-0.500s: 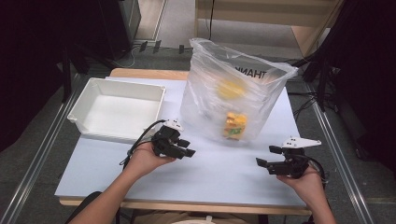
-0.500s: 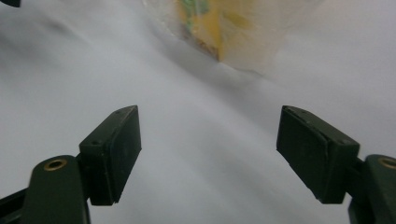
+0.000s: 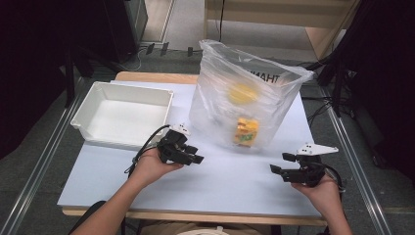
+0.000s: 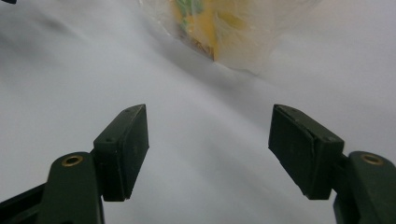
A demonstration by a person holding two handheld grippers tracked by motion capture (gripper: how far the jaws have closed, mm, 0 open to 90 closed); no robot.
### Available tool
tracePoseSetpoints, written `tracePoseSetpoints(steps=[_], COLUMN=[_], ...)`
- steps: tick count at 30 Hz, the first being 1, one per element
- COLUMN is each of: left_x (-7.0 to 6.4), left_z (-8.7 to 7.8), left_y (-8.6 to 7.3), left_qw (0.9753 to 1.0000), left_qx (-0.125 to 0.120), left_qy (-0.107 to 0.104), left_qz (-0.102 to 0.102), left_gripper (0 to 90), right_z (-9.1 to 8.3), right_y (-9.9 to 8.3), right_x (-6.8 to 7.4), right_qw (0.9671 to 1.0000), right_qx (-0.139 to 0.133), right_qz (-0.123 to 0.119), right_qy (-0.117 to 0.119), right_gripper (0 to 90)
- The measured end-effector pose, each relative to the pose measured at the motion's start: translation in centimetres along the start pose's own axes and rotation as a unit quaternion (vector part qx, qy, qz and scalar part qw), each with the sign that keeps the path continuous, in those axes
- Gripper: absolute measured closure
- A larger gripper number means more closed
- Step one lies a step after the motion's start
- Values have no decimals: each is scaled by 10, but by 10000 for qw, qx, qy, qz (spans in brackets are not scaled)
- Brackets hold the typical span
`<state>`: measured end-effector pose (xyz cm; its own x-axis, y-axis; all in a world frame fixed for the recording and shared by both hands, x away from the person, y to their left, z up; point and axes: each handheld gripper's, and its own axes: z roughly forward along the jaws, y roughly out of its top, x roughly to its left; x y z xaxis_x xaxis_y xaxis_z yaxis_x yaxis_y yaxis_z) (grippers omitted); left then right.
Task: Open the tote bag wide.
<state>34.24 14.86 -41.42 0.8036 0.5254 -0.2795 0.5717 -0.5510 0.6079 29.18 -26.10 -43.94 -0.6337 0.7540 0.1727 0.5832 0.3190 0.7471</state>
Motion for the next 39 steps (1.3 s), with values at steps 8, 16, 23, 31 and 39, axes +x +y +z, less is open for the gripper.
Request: tracePoseSetpoints(steps=[8, 16, 23, 31, 39], left_x=[1, 2, 4, 8, 8], left_z=[-2, -1, 0, 0, -1], left_y=[0, 0, 0, -2, 2], left_qw=[9999, 9999, 9999, 9998, 9996], left_qx=[-29, -2, 1, 5, 123], left_qy=[16, 18, 140, 167, 126], left_qz=[-136, -139, -77, -147, -198], left_gripper=[520, 510, 470, 460, 483], right_z=[-3, -5, -5, -4, -8], right_y=[0, 0, 0, -1, -1], right_x=[-5, -7, -8, -9, -14], right_qw=[9999, 9997, 9997, 9997, 9996], right_qx=[-80, -55, -39, -3, -34], right_qz=[121, 221, 220, 219, 269], right_qy=[8, 39, 58, 75, 124], right_gripper=[333, 339, 347, 348, 355])
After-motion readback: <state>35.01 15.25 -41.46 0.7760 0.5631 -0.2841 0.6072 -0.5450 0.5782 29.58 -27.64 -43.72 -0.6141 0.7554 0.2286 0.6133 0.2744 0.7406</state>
